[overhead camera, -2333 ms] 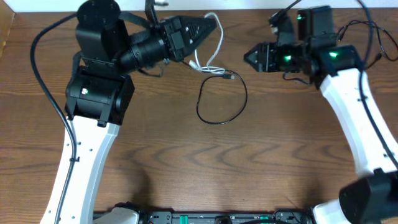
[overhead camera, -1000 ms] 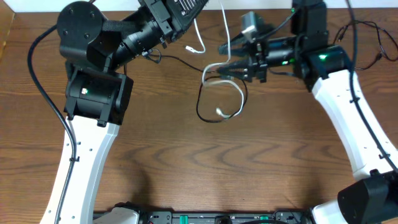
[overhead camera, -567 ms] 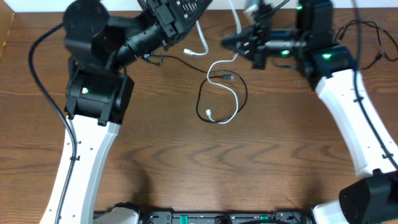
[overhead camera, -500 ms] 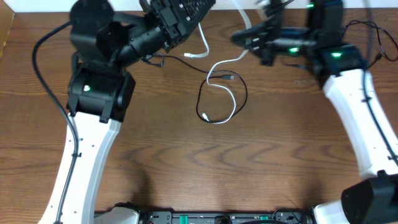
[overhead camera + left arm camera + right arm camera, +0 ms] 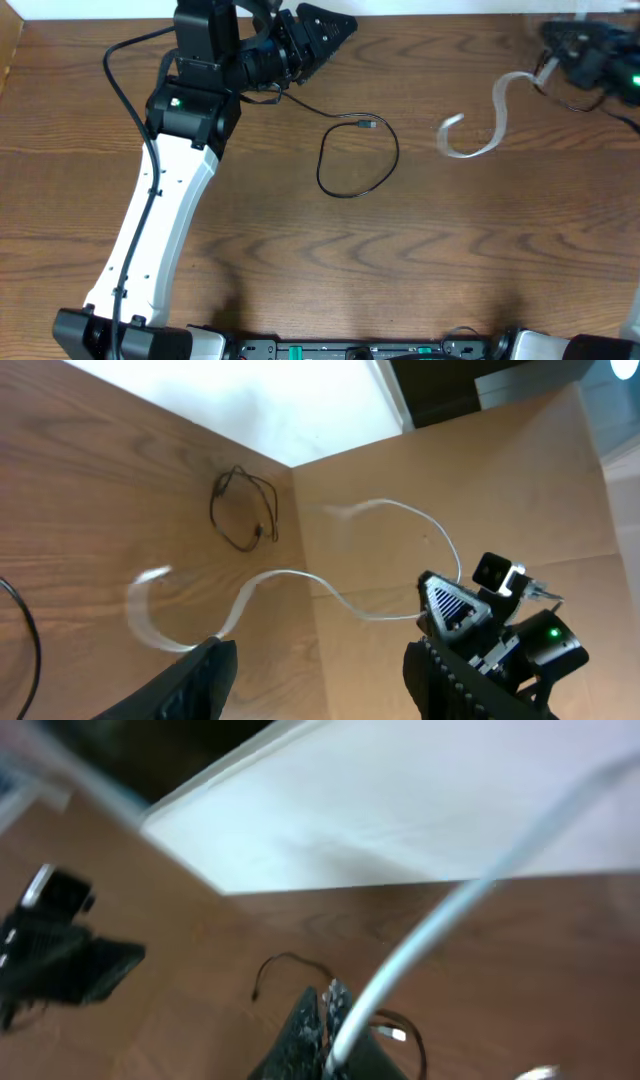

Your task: Untangle cables

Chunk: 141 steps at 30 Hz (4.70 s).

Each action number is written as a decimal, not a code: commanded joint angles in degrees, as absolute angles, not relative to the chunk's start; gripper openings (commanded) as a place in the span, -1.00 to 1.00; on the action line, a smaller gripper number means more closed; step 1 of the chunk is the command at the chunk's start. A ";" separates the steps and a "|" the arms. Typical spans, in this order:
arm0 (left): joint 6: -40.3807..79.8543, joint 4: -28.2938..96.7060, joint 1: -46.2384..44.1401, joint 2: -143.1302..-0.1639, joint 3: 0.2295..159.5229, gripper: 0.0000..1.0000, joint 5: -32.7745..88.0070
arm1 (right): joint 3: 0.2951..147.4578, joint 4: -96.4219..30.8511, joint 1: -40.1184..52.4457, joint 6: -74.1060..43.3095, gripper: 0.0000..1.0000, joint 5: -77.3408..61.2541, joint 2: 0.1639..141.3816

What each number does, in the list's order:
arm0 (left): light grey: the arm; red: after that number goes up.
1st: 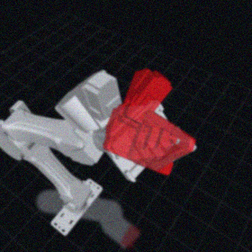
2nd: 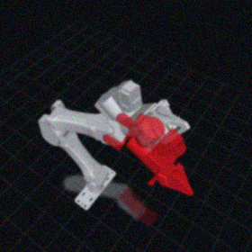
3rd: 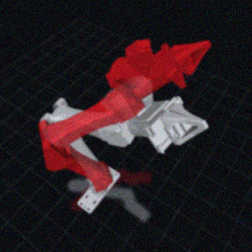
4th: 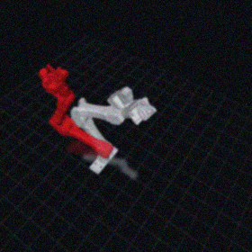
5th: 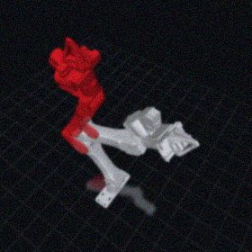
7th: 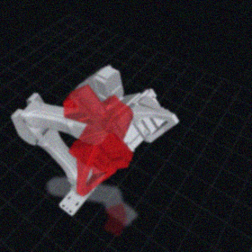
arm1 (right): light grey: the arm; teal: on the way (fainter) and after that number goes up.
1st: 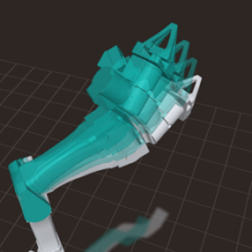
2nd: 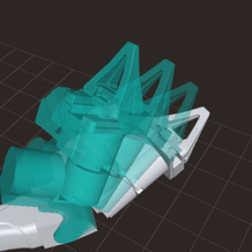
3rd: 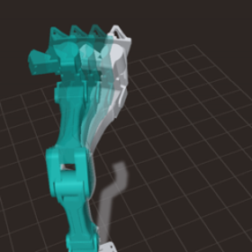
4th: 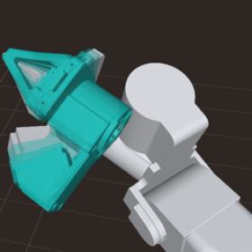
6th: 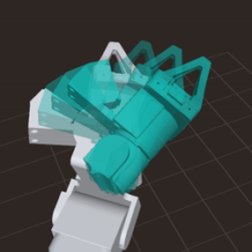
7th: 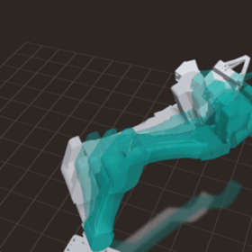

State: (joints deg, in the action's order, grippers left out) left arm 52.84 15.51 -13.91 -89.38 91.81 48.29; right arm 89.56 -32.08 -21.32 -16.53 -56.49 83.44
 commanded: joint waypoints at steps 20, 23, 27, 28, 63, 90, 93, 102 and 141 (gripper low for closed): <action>36.14 24.82 -13.82 -89.49 92.12 0.18 49.41 | 89.97 -34.20 -35.68 -10.66 -0.98 -12.16 88.36; 34.15 25.30 -14.06 -89.49 92.12 0.19 49.43 | 89.97 -32.95 -36.29 -10.63 -0.98 -6.87 90.98; 28.71 25.85 -14.98 -89.49 92.12 0.19 49.41 | 89.97 -32.40 -38.06 -12.95 0.71 -6.44 94.37; 26.33 26.57 -15.29 -89.49 92.12 0.20 49.17 | 89.97 -32.42 -38.59 -13.23 0.99 -9.28 94.96; 6.02 46.30 -11.97 -93.54 89.54 0.43 10.46 | 80.36 -55.86 -7.27 -9.47 0.99 -33.15 93.89; 6.24 47.53 -8.25 -93.56 89.52 0.68 10.44 | 58.30 -29.58 8.14 -33.76 0.99 -21.34 93.89; 6.24 47.48 -8.25 -93.56 89.52 0.69 10.41 | 55.33 -24.36 9.52 -36.71 0.99 -21.37 93.89; 6.24 47.33 -8.25 -93.56 89.52 0.68 10.44 | 49.10 -13.30 15.00 -45.52 0.98 -21.28 94.54; 11.97 47.31 -8.32 -93.60 89.52 0.69 11.07 | 94.94 -32.21 10.48 -29.74 -0.98 -18.68 97.62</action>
State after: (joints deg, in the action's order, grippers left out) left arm 11.81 47.13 -8.45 -93.71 89.54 11.25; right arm 84.09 -26.68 14.74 -37.98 -19.84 99.26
